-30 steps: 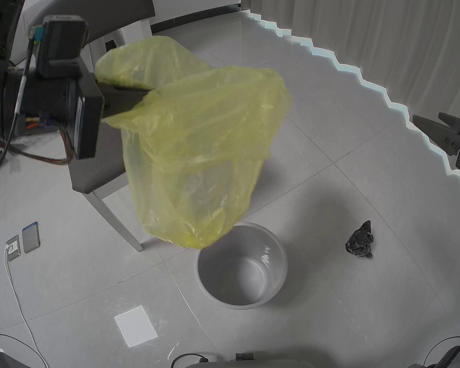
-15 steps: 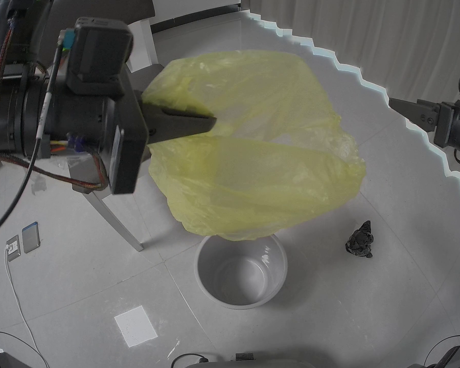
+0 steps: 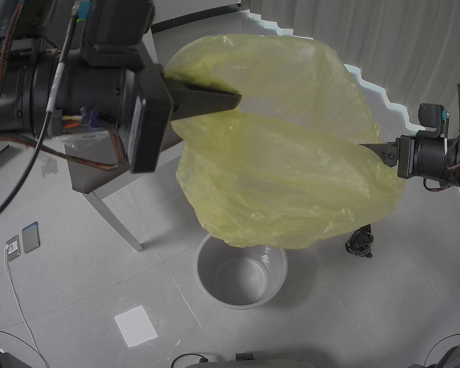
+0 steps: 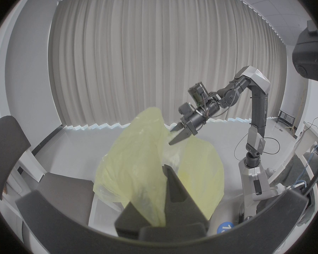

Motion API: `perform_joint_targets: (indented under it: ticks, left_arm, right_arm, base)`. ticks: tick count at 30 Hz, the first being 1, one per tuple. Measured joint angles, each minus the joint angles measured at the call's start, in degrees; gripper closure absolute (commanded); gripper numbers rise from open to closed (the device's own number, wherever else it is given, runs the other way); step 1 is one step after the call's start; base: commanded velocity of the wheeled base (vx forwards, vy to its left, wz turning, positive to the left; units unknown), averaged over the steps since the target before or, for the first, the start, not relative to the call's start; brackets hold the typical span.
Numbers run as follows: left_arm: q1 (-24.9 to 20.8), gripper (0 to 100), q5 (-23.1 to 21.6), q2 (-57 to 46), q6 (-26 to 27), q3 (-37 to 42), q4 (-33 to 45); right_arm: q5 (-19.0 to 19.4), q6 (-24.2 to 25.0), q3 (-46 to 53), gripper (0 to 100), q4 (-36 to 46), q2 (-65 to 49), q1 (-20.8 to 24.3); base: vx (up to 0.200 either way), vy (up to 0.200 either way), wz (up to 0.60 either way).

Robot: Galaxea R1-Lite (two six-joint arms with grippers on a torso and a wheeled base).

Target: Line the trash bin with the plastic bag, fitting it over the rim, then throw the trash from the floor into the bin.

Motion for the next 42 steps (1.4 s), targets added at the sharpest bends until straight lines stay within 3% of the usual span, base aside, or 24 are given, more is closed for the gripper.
perform_joint_targets:
  ticks: [14,15,21,29,33,38,42]
  left_arm:
    - [-0.56,100,-0.01,2.28,-0.06,-2.74,-1.93]
    - [-0.52,100,-0.01,2.38,-0.09,-2.80,-1.93]
    - [-0.17,100,-0.06,2.62,-0.06,-2.95,-1.76]
    - [1.38,100,2.65,3.96,-3.25,-3.16,-1.82]
    - [1.32,100,8.80,4.79,-10.18,-3.05,-3.18]
    - [0.13,100,17.09,5.46,-26.98,-1.01,-7.53]
    - [-0.44,100,20.63,5.75,-35.51,5.00,-11.39]
  right_arm:
    - [0.72,-1.17,1.40,0,2.05,1.73,-1.49]
    - [0.82,-1.23,1.57,100,2.07,1.87,-1.49]
    - [0.88,-5.91,2.39,100,2.16,2.10,-1.44]
    - [0.24,-6.53,2.28,100,2.74,2.19,-1.44]
    - [-0.07,-6.35,2.32,100,3.04,2.50,-1.40]
    - [-1.96,-5.45,1.95,100,2.84,3.96,-0.79]
    - [-3.58,-3.89,0.91,100,2.71,6.21,0.50]
  base:
    - [0.000,0.000,0.00]
    - [0.000,0.000,0.00]
    - [0.000,0.000,0.00]
    - [0.000,0.000,0.00]
    - [0.000,0.000,0.00]
    - [0.000,0.000,0.00]
    - [0.000,0.000,0.00]
